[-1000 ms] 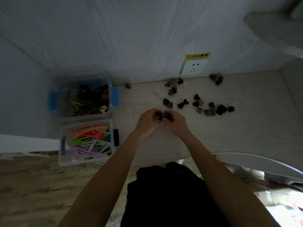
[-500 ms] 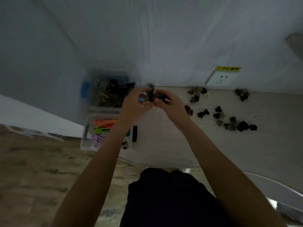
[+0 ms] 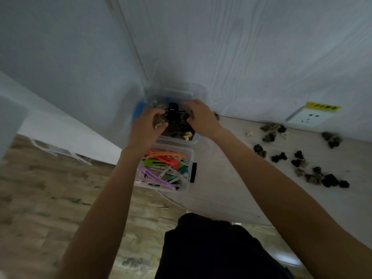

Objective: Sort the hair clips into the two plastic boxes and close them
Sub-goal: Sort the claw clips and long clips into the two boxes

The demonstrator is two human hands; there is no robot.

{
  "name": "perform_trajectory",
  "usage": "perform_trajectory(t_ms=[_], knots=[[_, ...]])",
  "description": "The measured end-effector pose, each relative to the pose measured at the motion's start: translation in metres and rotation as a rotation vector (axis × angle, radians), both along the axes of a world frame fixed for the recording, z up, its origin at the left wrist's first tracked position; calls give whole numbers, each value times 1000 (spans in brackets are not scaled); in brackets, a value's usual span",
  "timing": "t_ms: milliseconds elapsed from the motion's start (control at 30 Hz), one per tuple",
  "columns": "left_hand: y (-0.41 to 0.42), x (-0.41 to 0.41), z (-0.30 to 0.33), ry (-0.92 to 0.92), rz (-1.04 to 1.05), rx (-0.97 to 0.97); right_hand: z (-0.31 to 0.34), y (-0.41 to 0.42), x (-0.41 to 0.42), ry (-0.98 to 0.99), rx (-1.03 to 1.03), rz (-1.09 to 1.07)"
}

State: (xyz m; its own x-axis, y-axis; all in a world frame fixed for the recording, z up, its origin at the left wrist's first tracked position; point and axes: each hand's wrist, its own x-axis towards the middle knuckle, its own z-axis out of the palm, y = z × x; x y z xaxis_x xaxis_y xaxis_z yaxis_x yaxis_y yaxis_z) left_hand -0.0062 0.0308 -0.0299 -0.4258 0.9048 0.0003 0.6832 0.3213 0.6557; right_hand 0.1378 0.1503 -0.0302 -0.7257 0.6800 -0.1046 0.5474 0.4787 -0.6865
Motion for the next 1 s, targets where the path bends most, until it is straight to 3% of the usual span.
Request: perform_trajectory(t_ms=[133, 267, 433, 567, 633, 733, 833, 1000], knots=[[4, 2, -1, 261, -60, -13, 5, -8, 10, 45, 88, -37], [15, 29, 2, 296, -113, 120, 10, -21, 55, 168, 185, -153], [38, 110, 2, 100, -345, 238, -10, -37, 146, 131, 203, -405], [64, 160, -24, -77, -455, 44, -38, -40, 212, -73, 97, -598], [80, 179, -41, -24, -488, -112, -51, -37, 240, -188, 45, -663], [105, 194, -63, 104, -413, -262, -65, -25, 270, -309, 36, -702], [116, 193, -77, 160, -244, -284, -72, -5, 281, -317, 14, -728], [124, 179, -87, 153, -40, -288, -74, 43, 270, -270, 13, -556]])
